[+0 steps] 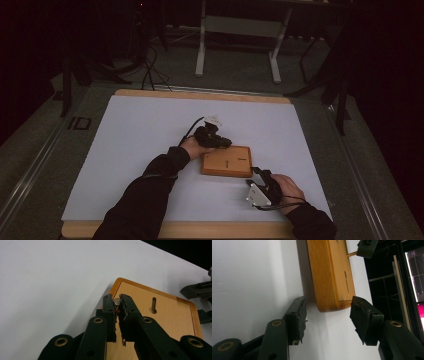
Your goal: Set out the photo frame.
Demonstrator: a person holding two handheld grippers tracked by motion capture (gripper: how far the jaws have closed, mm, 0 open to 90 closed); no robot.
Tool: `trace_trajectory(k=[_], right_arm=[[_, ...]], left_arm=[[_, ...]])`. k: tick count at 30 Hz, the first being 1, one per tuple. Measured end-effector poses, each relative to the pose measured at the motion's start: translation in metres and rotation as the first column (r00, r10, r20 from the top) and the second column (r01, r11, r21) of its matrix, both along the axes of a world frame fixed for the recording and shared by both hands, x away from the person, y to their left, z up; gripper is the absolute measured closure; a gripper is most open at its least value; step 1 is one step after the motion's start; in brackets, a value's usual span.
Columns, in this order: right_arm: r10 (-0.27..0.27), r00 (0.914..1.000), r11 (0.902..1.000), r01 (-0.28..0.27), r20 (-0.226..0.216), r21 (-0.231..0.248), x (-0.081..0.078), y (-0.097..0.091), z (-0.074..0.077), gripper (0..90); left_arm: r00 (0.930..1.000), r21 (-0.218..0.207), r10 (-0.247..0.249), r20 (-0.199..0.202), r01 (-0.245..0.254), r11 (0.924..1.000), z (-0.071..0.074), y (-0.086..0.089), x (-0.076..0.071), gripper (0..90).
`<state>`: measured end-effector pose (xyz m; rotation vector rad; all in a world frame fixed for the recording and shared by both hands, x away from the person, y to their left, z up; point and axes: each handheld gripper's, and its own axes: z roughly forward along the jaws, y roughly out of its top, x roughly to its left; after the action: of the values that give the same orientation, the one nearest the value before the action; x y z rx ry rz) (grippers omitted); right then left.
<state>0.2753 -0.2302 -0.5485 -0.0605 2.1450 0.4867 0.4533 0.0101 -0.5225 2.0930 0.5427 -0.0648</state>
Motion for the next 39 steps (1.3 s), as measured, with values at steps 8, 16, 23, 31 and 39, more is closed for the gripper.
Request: trace_trajectory(k=[8, 16, 23, 31, 39], right_arm=[[0.011, 0.9994, 0.9998, -0.010, 0.032, -0.018, 0.002, 0.004, -0.002, 58.7], [0.027, 0.9987, 0.9989, -0.026, 0.042, -0.039, 0.004, 0.004, -0.001, 61.4], [0.074, 0.9953, 0.9931, -0.068, 0.063, -0.095, 0.004, 0.004, 0.002, 63.9], [0.099, 0.9947, 0.9929, -0.097, 0.029, -0.069, 0.012, -0.001, 0.020, 66.2], [0.153, 0.9877, 0.9865, -0.154, -0.034, -0.054, 0.028, -0.006, 0.041, 67.6]], left_arm=[[1.0000, 0.002, -0.001, -0.003, 0.001, 1.0000, 0.000, 0.000, 0.000, 83.9], [0.9999, -0.001, 0.006, -0.012, -0.006, 1.0000, 0.000, 0.000, 0.001, 83.8], [0.9999, -0.007, 0.012, 0.001, -0.012, 0.9999, 0.000, 0.001, 0.000, 82.7], [0.9946, -0.073, 0.083, 0.061, -0.079, 0.9942, 0.013, 0.019, -0.007, 19.4], [0.9794, -0.114, 0.153, 0.132, -0.138, 0.9838, 0.026, 0.044, -0.017, 11.2]])
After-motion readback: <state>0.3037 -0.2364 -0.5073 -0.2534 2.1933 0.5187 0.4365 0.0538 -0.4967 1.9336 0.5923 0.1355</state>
